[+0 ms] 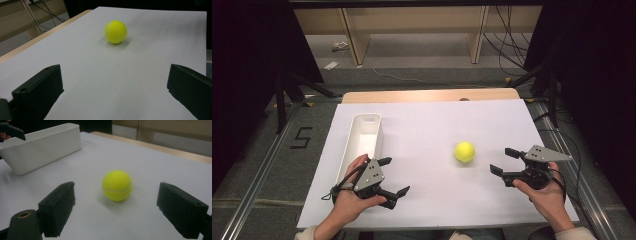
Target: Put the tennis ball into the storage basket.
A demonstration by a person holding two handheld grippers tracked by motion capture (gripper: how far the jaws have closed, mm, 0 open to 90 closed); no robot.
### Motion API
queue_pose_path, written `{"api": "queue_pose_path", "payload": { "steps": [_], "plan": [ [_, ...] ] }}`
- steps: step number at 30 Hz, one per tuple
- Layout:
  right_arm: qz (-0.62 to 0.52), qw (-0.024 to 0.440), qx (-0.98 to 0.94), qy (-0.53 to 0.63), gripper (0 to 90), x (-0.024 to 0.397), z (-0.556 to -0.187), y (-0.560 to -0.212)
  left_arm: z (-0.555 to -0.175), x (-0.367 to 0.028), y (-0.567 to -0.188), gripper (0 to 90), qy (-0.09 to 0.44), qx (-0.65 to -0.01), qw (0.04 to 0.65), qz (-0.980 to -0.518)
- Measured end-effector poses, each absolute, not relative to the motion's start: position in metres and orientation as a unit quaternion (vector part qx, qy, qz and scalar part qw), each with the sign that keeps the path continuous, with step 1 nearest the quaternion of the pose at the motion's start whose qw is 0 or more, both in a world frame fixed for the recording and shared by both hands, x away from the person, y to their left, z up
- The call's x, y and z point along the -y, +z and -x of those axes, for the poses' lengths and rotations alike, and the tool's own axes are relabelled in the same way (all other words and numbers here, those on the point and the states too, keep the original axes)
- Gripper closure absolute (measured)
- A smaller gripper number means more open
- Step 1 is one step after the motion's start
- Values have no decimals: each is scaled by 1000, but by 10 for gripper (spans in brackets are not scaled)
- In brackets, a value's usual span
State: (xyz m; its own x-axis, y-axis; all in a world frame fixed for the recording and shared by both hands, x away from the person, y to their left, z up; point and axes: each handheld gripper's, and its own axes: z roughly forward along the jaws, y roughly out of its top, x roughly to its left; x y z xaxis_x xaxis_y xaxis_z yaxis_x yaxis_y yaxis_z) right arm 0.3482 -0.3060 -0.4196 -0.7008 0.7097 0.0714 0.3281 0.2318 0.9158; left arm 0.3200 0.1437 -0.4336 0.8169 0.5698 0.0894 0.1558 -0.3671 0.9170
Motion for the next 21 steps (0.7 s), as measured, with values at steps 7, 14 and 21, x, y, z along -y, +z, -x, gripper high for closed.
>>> {"api": "queue_pose_path", "payload": {
  "steps": [7,14,21],
  "plan": [
    [-342,187,-764,514,156,304,-349,-420,-319,-144,-433,0,202,-225,515,-802],
    [-343,189,-768,507,156,299,-353,-422,-319,-144,-433,0,202,-225,516,-802],
    [-339,196,-777,494,156,288,-364,-425,-319,-144,-433,0,203,-224,516,-801]
  ]
}}
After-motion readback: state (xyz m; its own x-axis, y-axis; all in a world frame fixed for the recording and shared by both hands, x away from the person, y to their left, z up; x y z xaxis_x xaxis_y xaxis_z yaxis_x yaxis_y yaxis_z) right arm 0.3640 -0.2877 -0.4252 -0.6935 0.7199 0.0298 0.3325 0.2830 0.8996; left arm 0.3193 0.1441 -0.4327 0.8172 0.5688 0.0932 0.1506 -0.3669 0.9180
